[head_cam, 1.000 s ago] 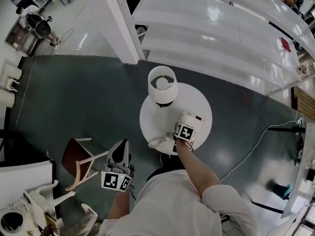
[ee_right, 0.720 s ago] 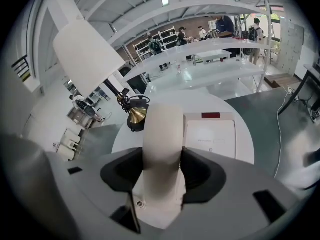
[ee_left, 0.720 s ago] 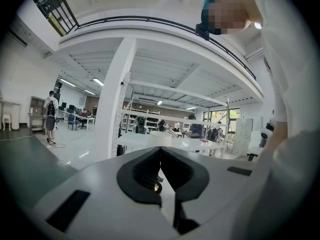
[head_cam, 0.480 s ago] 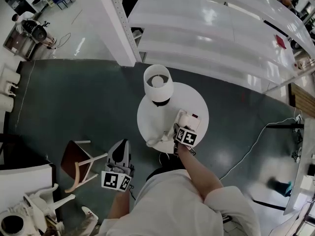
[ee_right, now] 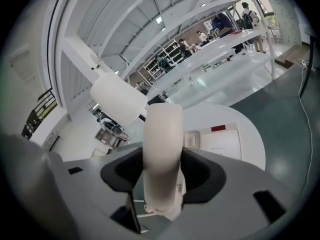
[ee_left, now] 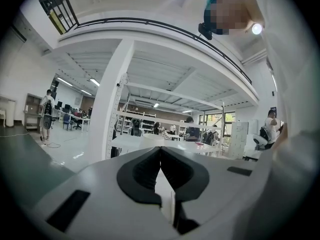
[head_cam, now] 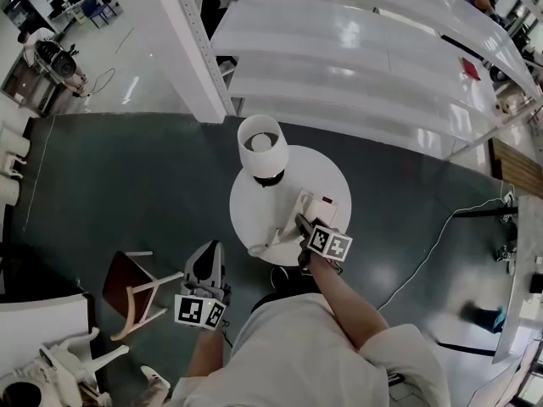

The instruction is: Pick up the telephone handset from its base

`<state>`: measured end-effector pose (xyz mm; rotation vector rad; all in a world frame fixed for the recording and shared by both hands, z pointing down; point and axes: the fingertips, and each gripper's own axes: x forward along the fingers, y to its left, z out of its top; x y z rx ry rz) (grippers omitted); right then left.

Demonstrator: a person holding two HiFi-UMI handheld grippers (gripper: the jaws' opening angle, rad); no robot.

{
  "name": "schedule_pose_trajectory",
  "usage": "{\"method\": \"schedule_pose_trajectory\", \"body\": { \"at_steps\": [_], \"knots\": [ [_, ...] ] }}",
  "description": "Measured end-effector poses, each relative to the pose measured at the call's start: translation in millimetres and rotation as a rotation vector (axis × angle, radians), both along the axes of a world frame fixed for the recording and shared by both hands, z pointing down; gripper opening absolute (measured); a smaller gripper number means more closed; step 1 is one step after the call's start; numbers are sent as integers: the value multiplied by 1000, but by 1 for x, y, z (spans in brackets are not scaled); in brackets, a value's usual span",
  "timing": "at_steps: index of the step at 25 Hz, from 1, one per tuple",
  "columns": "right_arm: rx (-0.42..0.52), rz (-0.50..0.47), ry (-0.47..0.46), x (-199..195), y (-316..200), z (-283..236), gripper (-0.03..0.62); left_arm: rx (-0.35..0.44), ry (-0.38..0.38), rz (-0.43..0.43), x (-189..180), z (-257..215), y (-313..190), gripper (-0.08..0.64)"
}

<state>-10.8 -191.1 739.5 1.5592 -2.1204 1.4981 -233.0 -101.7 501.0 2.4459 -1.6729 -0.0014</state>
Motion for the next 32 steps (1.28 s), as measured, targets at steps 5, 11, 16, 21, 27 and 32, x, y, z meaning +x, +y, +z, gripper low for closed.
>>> {"method": "schedule_pose_trajectory", "body": {
  "at_steps": [5,11,16,21,27,32],
  "knots": [
    [64,-5,-77,11,-1,-37,235,12,9,11,7,-2,-1,20],
    [151,32,-240,28,-5,-88,235,26,10,21,17,-6,-3,20],
    [227,39,-348,38,-7,-130,235,37,19,20,23,-6,-7,20],
    [300,29,-433,47,-4,-165,235,52,20,31,34,-10,-11,20],
    [387,14,-500,60,0,-196,235,81,21,43,47,-16,-13,20],
    [437,13,-570,74,6,-214,235,97,28,53,61,-20,-12,20]
  ]
}}
